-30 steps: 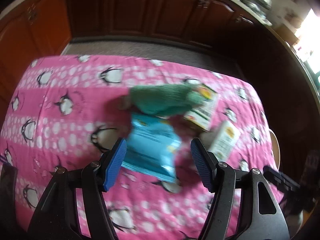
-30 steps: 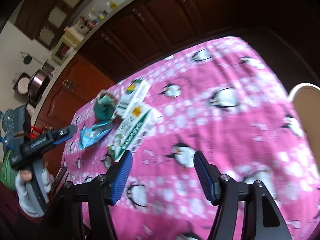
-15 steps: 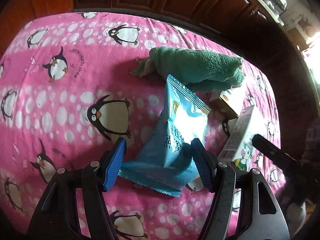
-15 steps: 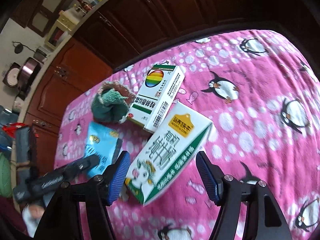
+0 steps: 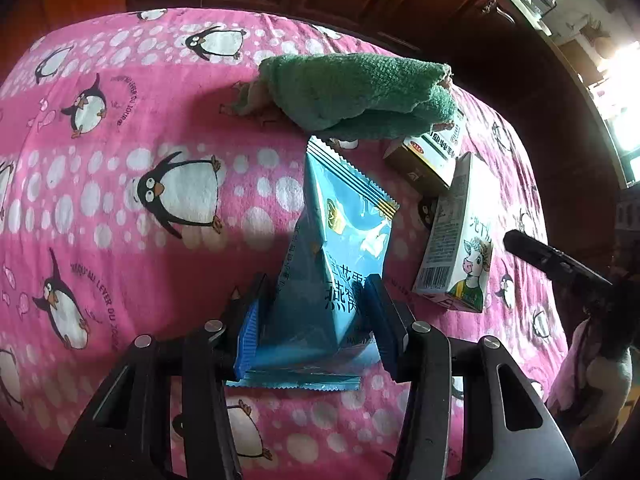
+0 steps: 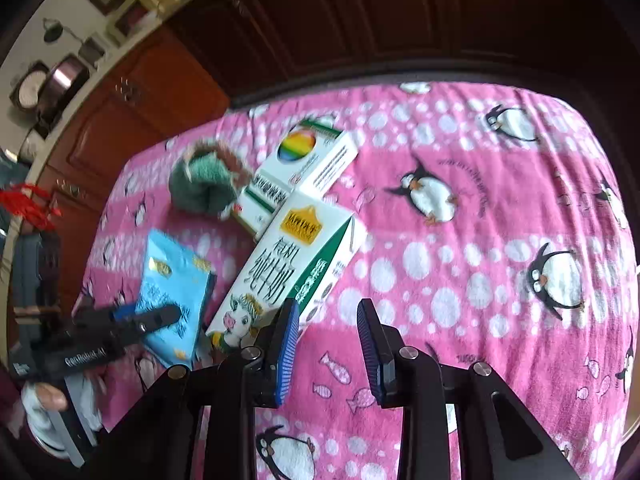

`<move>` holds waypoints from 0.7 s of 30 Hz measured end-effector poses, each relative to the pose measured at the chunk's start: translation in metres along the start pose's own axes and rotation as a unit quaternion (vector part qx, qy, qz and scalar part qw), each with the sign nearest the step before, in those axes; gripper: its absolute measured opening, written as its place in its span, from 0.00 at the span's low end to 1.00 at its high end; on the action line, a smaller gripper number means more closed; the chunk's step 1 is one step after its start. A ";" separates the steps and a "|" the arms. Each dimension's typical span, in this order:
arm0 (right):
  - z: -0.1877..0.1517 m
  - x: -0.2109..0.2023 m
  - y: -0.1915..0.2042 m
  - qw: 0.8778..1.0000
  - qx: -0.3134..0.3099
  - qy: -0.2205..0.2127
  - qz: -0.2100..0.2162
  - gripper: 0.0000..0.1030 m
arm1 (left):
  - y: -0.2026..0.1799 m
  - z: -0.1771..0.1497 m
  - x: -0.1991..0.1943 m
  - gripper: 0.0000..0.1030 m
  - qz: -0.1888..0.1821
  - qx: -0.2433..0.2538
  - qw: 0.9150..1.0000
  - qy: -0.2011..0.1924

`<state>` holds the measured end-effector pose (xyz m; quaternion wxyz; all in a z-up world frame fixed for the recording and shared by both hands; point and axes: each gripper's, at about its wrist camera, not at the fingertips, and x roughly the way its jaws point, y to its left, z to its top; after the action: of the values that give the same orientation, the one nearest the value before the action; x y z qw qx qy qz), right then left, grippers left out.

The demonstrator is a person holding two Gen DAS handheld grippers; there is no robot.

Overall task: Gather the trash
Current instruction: 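Grasp the blue snack bag with the left tool while the right tool grasps the milk carton, then lift the blue bag and milk carton and carry them over the beige bin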

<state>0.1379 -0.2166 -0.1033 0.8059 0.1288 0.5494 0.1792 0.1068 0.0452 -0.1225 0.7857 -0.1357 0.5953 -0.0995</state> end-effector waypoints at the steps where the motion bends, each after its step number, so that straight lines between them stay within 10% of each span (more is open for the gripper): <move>1: 0.000 -0.002 -0.001 1.000 0.017 -0.010 0.006 0.48 | 0.000 0.000 0.000 0.46 0.000 -0.003 1.000 -0.001; 9: 0.006 0.038 0.035 0.999 0.045 -0.001 -0.031 0.64 | 0.008 -0.014 -0.016 0.46 0.007 -0.009 1.000 -0.014; 21: -0.008 0.021 0.025 0.987 -0.101 0.105 -0.072 0.62 | 0.001 -0.016 0.001 0.52 0.001 0.004 1.000 0.002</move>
<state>0.1333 -0.1854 -0.1136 0.7633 -0.0126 0.6181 0.1874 0.0918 0.0443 -0.1276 0.7848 -0.1317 0.5970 -0.1016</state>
